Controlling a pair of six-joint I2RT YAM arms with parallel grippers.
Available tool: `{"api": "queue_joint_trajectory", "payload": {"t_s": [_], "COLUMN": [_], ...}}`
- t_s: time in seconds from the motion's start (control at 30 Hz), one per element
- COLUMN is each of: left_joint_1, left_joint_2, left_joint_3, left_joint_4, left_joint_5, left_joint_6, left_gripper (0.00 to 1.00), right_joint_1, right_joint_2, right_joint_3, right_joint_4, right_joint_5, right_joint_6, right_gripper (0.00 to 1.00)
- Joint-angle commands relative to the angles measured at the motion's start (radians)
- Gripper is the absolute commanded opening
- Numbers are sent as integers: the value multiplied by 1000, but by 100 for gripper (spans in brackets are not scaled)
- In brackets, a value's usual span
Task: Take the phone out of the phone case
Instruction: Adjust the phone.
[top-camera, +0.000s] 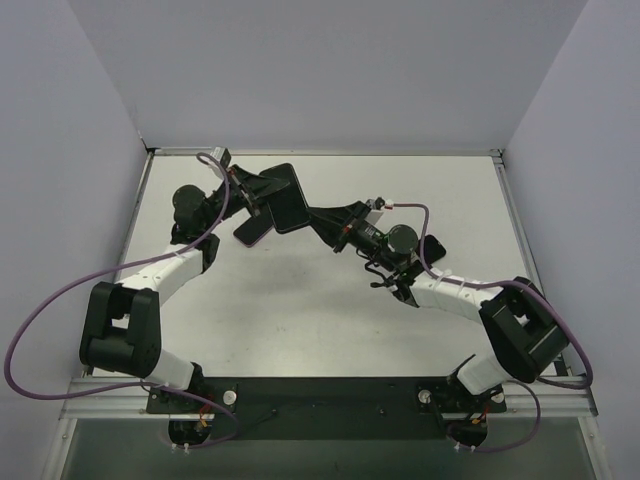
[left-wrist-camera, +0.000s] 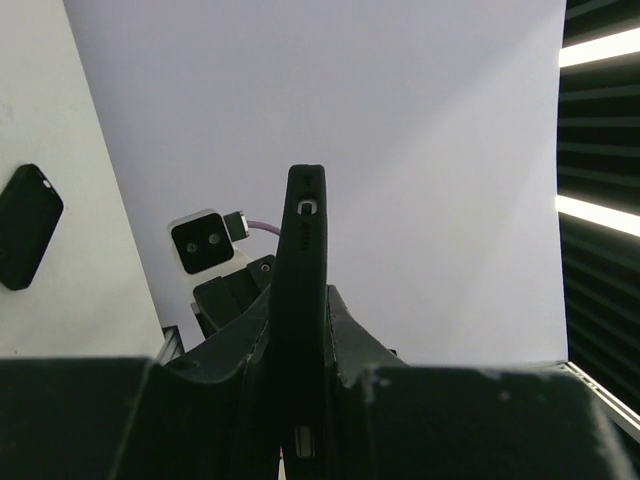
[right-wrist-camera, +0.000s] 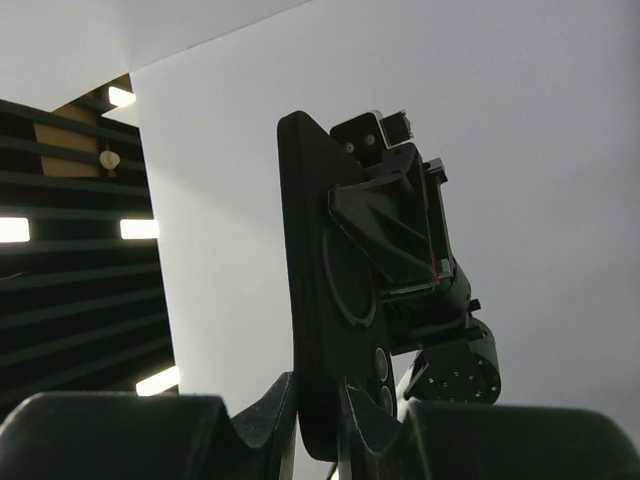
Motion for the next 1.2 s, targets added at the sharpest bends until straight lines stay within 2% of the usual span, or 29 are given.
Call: {"api": "queue_joint_trajectory", "payload": {"t_s": [0.0,0.33,0.8,1.17], "left_joint_1": [-44,-50,-47,-45], "left_joint_2": [-55,-89,-148,-153], "left_joint_3": [71,117,168,154], "left_joint_4": [230,281,342,430], "left_joint_5": [-49,-101,-153,-182], "left_joint_6": [-35,-127,-254,-348], "left_gripper": [0,0,0,0], "right_joint_1": [51,82,90,90], "right_joint_2": [67,155,241,264], "right_joint_3": [58,93,62,62], "right_joint_4": [252,299,364,366], "right_joint_5": [51,68,105,113], "right_joint_6": [174,206,229,223], "right_gripper": [0,0,0,0]}}
